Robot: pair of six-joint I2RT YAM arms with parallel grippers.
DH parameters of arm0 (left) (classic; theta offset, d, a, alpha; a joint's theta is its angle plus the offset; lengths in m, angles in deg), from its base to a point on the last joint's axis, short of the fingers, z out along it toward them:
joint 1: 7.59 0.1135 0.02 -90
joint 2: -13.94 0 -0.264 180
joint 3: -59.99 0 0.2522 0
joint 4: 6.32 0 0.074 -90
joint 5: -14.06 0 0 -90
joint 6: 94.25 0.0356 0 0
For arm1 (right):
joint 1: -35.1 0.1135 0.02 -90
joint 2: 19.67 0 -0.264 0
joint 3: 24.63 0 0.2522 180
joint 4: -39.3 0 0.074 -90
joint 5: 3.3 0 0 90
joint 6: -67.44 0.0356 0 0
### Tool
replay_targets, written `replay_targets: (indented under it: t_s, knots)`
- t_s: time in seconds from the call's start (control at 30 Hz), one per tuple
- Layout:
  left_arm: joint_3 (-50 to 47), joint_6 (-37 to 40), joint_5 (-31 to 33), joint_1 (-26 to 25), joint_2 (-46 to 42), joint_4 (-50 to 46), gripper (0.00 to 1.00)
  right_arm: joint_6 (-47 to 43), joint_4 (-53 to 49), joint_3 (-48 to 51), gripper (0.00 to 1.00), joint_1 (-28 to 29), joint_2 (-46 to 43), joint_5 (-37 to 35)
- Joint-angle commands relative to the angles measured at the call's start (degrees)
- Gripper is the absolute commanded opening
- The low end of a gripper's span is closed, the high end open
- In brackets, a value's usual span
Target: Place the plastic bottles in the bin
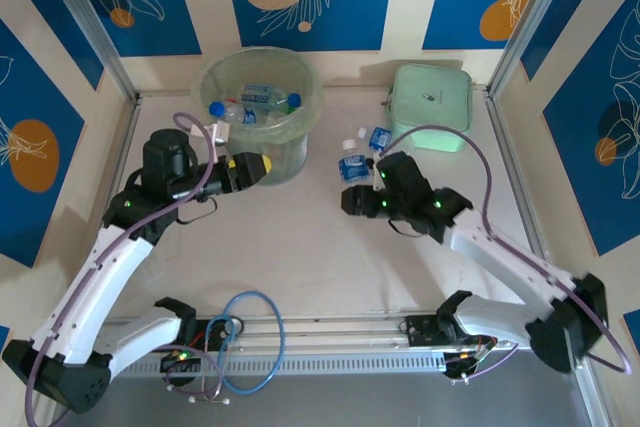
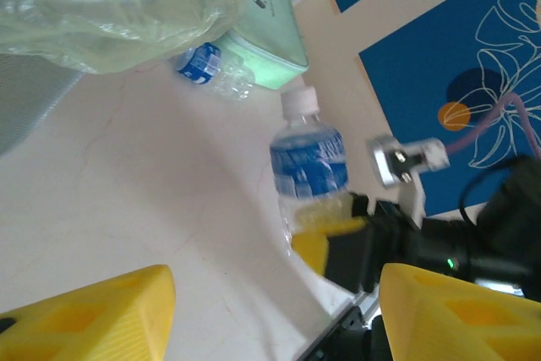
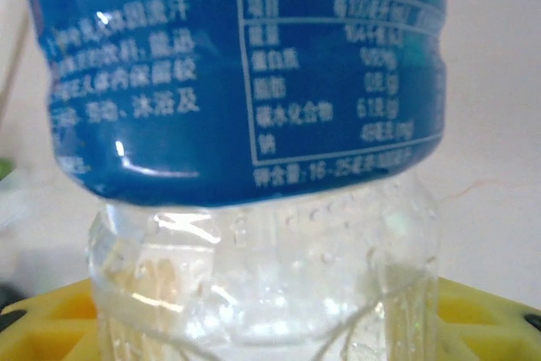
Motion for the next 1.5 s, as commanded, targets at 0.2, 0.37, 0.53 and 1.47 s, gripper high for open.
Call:
replay_targets:
  t_s: [0.2, 0.37, 0.53, 1.47]
  knots:
    - [5.22, -4.69, -7.86, -3.48, 7.27, 6.72, 0.67, 2.02, -0.56, 0.15, 0.58, 14.06, -8.92, -2.99]
    - [7.01, -4.02, -8.58, -6.82, 10.73, 7.75, 0.68, -0.36, -0.85, -3.52, 0.58, 19.07, -5.13, -4.46]
    - [7.18, -3.2, -6.71, -7.88, 12.36, 5.61, 0.66, -1.83, 2.04, -4.61, 0.58, 21.04, -3.5, -3.4]
    - [6.64, -2.37, -7.77, -9.33, 13.01, 2.85, 0.3, -2.46, 3.75, -7.23, 0.58, 20.13, -0.06, -1.55]
